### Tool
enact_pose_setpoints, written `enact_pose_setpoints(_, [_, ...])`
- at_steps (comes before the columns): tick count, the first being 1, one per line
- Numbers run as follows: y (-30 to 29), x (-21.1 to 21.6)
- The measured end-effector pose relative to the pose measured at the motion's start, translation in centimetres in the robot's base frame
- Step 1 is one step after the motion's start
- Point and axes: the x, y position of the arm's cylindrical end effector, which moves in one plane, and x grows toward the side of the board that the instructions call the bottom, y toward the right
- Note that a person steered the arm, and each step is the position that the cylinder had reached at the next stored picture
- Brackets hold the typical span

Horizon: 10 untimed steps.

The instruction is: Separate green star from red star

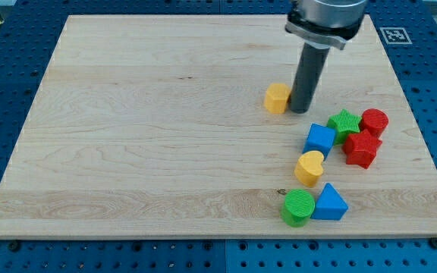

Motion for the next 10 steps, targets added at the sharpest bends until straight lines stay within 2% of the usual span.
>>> enact_pose_setpoints(1, [-0.3,0.0])
enact_pose_setpoints(2, [1.7,-2.8])
enact_pose_setpoints(3, [5.8,-3.1])
enact_pose_setpoints(4, [13.1,-3.0])
enact_pose_setpoints(5, [16.1,-2.0])
enact_pose_setpoints(7, [16.2,-1.9])
enact_pose_setpoints(8, [18.8,-0.7])
enact_pose_setpoints(9, [19.1,-0.2])
enact_pose_setpoints(10, [20.4,2.9])
